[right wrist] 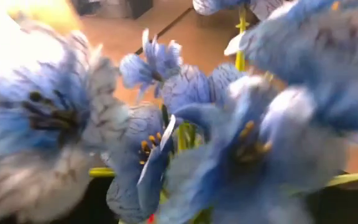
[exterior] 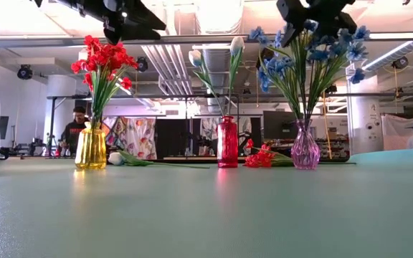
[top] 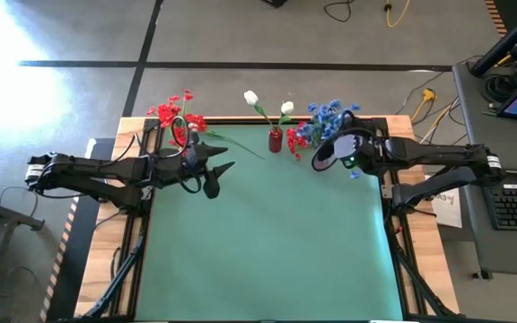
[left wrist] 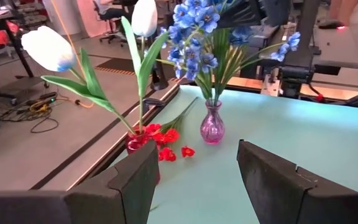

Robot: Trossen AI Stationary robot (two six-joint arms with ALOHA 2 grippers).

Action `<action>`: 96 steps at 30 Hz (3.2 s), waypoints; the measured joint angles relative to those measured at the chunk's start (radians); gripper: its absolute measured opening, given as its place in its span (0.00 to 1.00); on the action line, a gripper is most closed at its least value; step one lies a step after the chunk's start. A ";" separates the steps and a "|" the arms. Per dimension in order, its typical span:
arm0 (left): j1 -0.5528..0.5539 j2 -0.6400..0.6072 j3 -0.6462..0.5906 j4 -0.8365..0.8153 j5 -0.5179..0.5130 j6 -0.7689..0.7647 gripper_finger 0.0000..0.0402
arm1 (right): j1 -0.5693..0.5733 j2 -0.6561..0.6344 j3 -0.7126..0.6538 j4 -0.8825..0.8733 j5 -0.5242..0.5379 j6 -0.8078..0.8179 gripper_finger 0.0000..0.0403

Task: Sort flowers into vase by color
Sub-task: Put the blue flower into the violet vase, then put the red flower into the yellow vase

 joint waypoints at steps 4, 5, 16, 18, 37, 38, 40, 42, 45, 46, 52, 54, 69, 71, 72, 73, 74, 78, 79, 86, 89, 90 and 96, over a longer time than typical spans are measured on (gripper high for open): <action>0.000 0.000 0.000 0.000 -0.002 -0.004 0.52 | 0.000 0.000 0.043 -0.026 -0.097 -0.021 0.78; 0.000 0.000 0.000 0.000 -0.002 -0.007 0.52 | 0.000 0.000 0.054 -0.040 -0.107 -0.021 0.78; 0.000 -0.004 0.000 -0.008 -0.001 -0.015 0.52 | 0.000 0.000 0.180 -0.260 -0.155 0.043 0.78; 0.000 -0.008 0.000 -0.008 -0.001 -0.015 0.52 | 0.000 0.000 0.206 -0.269 -0.155 0.043 0.77; 0.000 -0.078 0.000 -0.046 -0.001 -0.008 0.52 | -0.036 0.057 0.292 -0.477 -0.291 0.078 0.77; 0.000 -0.081 0.000 -0.046 -0.001 -0.008 0.52 | -0.036 0.061 0.303 -0.476 -0.312 0.069 0.78; 0.000 -0.087 0.000 -0.050 -0.001 -0.008 0.52 | -0.035 0.066 0.322 -0.481 -0.345 0.053 0.78; 0.000 -0.093 0.000 -0.054 -0.001 -0.008 0.52 | -0.035 0.070 0.344 -0.504 -0.368 0.052 0.79; 0.000 -0.100 0.000 -0.071 -0.001 -0.017 0.52 | -0.035 0.070 0.382 -0.556 -0.386 0.074 0.78; 0.000 -0.101 0.000 -0.078 -0.001 -0.018 0.52 | -0.035 0.069 0.396 -0.576 -0.391 0.091 0.78; 0.000 -0.105 0.000 -0.081 -0.001 -0.019 0.52 | -0.036 0.070 0.431 -0.680 -0.387 0.164 0.75; 0.000 -0.105 0.000 -0.081 -0.002 -0.018 0.52 | -0.036 0.073 0.431 -0.689 -0.386 0.167 0.75; 0.000 -0.105 0.000 -0.080 -0.003 -0.019 0.52 | -0.033 0.067 0.526 -0.674 -0.356 0.119 0.73; 0.000 -0.105 0.000 -0.080 -0.003 -0.019 0.52 | -0.033 0.068 0.541 -0.673 -0.351 0.108 0.73; 0.000 -0.105 0.000 -0.080 -0.003 -0.019 0.52 | -0.033 0.067 0.547 -0.669 -0.337 0.104 0.73; 0.000 -0.105 0.000 -0.080 -0.003 -0.019 0.52 | -0.033 0.067 0.550 -0.660 -0.314 0.094 0.72; 0.000 -0.104 0.000 -0.079 -0.003 -0.019 0.52 | -0.033 0.067 0.552 -0.648 -0.291 0.081 0.72; 0.000 -0.103 0.000 -0.080 -0.002 -0.019 0.52 | -0.033 0.067 0.542 -0.523 -0.255 -0.035 0.72; 0.000 -0.104 0.000 -0.079 -0.002 -0.019 0.52 | -0.033 0.071 0.541 -0.480 -0.254 -0.075 0.72; 0.000 -0.106 0.033 -0.078 0.023 -0.026 0.52 | -0.100 0.118 0.577 -0.278 -0.220 -0.296 0.70; 0.000 -0.100 0.072 -0.094 0.066 -0.027 0.52 | -0.183 0.161 0.627 -0.289 -0.226 -0.362 0.68; 0.000 -0.097 0.086 -0.109 0.079 -0.030 0.52 | -0.216 0.176 0.646 -0.296 -0.241 -0.378 0.67; -0.001 -0.093 0.151 -0.213 0.105 -0.065 0.52 | -0.460 0.285 0.763 -0.451 -0.404 -0.438 0.62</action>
